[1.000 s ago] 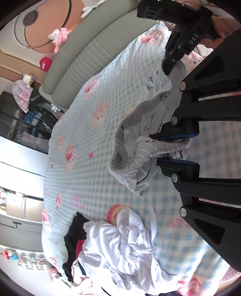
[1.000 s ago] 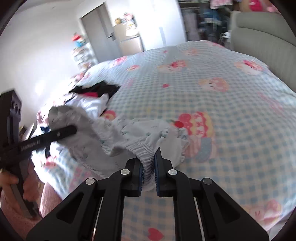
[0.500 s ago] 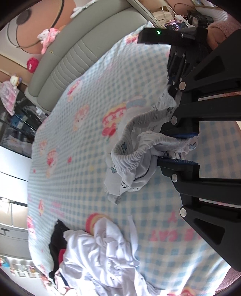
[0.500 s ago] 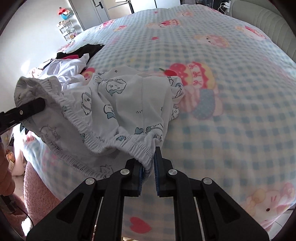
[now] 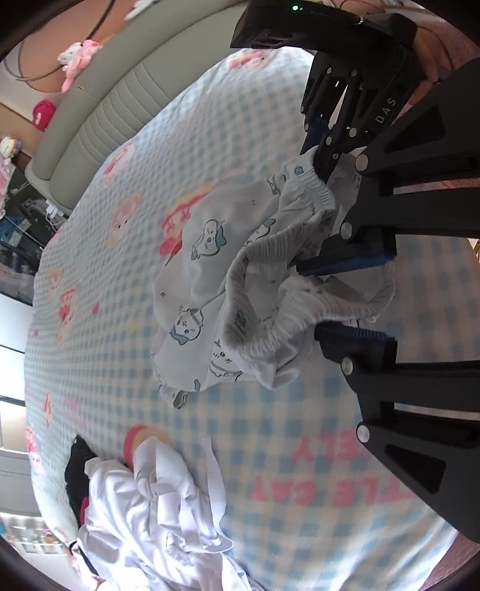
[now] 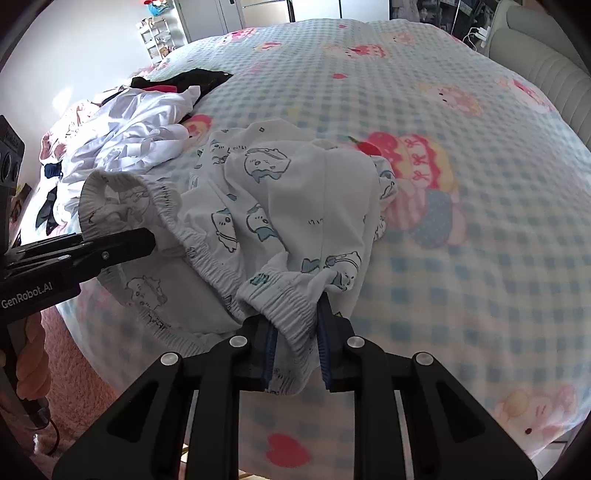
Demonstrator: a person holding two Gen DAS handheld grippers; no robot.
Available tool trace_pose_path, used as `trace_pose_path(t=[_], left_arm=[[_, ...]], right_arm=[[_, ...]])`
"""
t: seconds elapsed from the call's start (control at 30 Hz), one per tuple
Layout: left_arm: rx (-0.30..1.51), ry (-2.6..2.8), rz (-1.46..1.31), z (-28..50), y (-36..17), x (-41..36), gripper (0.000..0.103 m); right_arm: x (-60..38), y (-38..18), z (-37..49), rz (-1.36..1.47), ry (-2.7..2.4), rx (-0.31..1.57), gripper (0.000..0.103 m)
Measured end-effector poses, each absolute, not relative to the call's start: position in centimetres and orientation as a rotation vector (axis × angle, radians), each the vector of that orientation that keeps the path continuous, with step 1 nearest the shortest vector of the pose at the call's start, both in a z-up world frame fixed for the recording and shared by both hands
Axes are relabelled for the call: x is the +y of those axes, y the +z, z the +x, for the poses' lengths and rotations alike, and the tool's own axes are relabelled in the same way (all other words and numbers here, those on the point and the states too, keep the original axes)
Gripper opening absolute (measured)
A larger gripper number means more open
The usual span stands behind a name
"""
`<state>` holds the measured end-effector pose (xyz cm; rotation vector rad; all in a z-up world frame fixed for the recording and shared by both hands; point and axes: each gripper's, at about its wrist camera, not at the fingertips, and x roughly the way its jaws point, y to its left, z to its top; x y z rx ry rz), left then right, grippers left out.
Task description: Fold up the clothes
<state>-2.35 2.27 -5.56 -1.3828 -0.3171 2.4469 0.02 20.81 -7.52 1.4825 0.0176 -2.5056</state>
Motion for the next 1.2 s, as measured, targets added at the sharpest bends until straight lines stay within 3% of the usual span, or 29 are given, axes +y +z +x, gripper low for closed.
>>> trace_pose_path(t=[0.13, 0.63, 0.73, 0.83, 0.87, 0.9, 0.97, 1.0, 1.03, 1.2], left_arm=[[-0.312, 2.499, -1.349, -2.3, -4.9, 2.0, 0.020], [-0.298, 2.547, -1.382, -2.6, -4.3, -0.5, 0.021], [-0.243, 2.470, -1.516, -2.9, -6.2, 0.0, 0.024], [-0.217, 2.414, -1.603, -3.3, -8.0, 0.5, 0.037], [-0.216, 2.397, -1.612, -3.3, -8.4, 0.7, 0.048], [-0.220, 2.389, -1.609, -3.4, -8.6, 1.0, 0.048], [-0.227, 2.381, -1.601, -3.6, -8.9, 1.5, 0.042], [-0.217, 2.391, -1.598, -3.7, -8.9, 1.7, 0.028], [-0.207, 2.409, -1.586, -3.7, -8.6, 1.9, 0.023], [-0.160, 2.526, -1.445, -3.4, -5.2, 1.9, 0.018]], right_arm=[[21.7, -7.6, -0.2, 1.487, -2.518, -0.070, 0.014], [24.8, -6.9, 0.0, 1.512, -2.671, -0.099, 0.014], [23.6, -6.7, 0.1, 1.498, -2.623, -0.043, 0.014], [22.4, -6.6, 0.2, 1.483, -2.575, 0.011, 0.017], [22.0, -6.5, 0.2, 1.477, -2.558, 0.029, 0.019], [21.6, -6.5, 0.2, 1.472, -2.542, 0.046, 0.020], [20.0, -7.0, 0.2, 1.471, -2.502, 0.114, 0.022], [19.3, -7.4, 0.1, 1.475, -2.479, 0.141, 0.023], [18.8, -7.9, -0.1, 1.486, -2.453, 0.154, 0.024], [18.2, -9.8, -0.8, 1.558, -2.418, 0.153, 0.024]])
